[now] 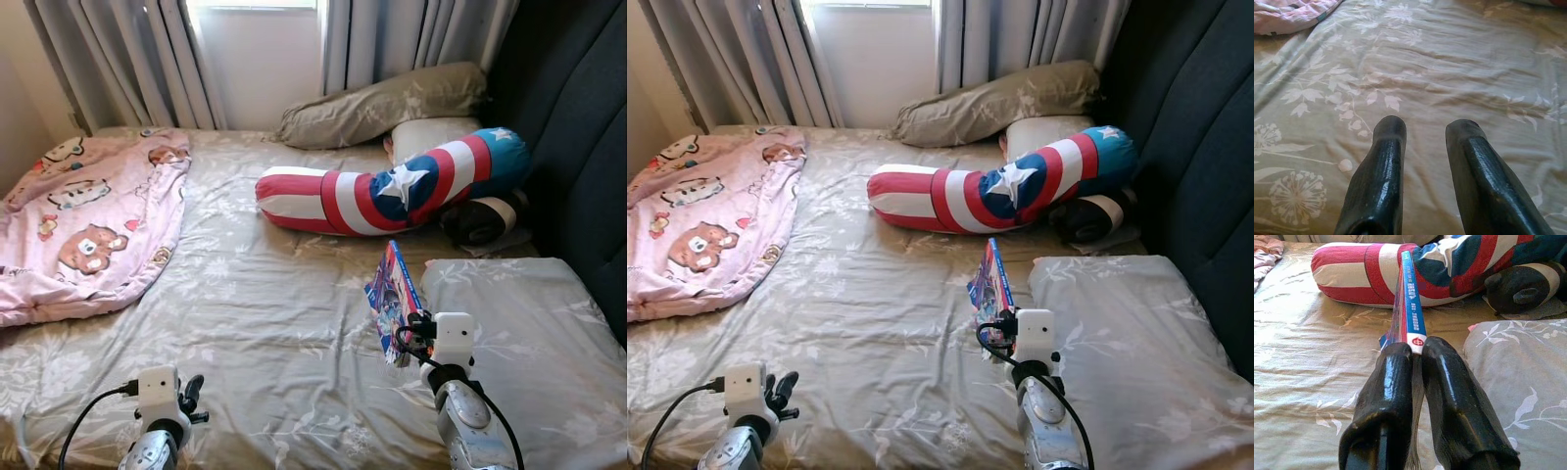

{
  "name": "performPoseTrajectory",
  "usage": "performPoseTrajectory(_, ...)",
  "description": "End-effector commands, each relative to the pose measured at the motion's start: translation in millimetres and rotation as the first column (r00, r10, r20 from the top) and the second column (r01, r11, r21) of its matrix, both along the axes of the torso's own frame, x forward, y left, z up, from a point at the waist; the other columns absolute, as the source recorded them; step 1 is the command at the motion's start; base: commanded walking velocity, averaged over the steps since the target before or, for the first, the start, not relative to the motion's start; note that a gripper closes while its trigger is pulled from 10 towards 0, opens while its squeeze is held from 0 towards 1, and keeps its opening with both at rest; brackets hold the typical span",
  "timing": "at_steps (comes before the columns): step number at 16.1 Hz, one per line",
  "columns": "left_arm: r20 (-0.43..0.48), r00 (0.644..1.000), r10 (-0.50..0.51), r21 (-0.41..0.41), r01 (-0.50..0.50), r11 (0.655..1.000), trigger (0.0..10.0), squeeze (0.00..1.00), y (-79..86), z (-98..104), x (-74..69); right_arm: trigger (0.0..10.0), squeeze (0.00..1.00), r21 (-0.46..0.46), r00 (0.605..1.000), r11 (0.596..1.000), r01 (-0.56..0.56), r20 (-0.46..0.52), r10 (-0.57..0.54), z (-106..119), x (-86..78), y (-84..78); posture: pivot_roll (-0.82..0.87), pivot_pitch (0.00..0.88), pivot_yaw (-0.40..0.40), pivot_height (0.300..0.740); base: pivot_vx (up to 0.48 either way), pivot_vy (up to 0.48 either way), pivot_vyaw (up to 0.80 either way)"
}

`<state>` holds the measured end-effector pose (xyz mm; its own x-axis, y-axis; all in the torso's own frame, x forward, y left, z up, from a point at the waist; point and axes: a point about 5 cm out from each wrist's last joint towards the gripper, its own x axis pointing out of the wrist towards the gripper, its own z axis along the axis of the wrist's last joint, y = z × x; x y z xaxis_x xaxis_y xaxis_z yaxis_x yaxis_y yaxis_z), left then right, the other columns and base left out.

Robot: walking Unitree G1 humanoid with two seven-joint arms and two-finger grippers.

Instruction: Clean up the room

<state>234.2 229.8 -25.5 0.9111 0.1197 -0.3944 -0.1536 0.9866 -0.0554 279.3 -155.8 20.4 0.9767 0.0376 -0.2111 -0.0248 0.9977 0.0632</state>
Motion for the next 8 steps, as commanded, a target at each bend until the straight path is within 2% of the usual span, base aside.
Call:
performPoseTrajectory(1,0.018,1.0,-0.014,0.006,0.014,1.0,10.0,0.0,-2.1,3.0,3.4,10.0,0.0,0.005,0.998,1.0,0.01,0.062,-0.01,10.3,4.5,-1.2,0.0,0.0,-0.014,0.692,0.0,0.0,0.0)
performPoseTrajectory(5,0.027,0.999,-0.023,0.006,0.023,1.0,10.0,0.0,-2.8,5.0,5.9,10.0,0.0,-0.018,1.0,1.0,-0.01,0.029,0.01,6.8,4.6,2.0,0.0,0.0,-0.012,0.692,0.0,0.0,0.0)
performPoseTrajectory(8,0.025,0.999,-0.037,0.007,0.037,0.999,10.0,0.0,-4.7,4.9,6.5,10.0,0.0,-0.017,0.999,1.0,-0.013,0.046,0.013,8.0,4.1,3.6,0.0,0.0,-0.012,0.669,0.0,0.0,0.0)
